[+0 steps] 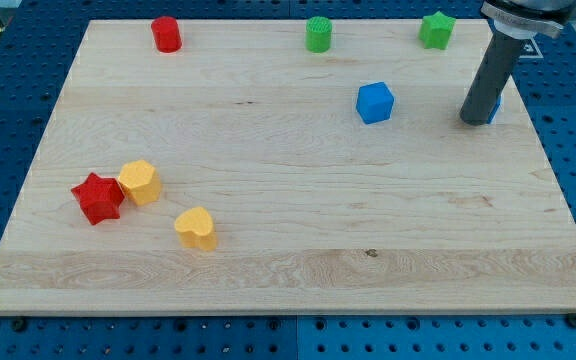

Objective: Slide blue cube towards bottom right

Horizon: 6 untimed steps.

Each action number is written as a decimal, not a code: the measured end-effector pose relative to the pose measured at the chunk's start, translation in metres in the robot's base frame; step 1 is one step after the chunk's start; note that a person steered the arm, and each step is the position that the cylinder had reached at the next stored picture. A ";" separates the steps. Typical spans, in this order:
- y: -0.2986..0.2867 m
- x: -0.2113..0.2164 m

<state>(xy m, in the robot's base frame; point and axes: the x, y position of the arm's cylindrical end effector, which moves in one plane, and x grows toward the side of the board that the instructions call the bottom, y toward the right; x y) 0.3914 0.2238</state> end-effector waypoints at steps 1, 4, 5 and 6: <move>0.000 0.000; -0.098 0.052; -0.155 0.016; -0.177 -0.042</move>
<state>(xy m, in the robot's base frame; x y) 0.3499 0.0470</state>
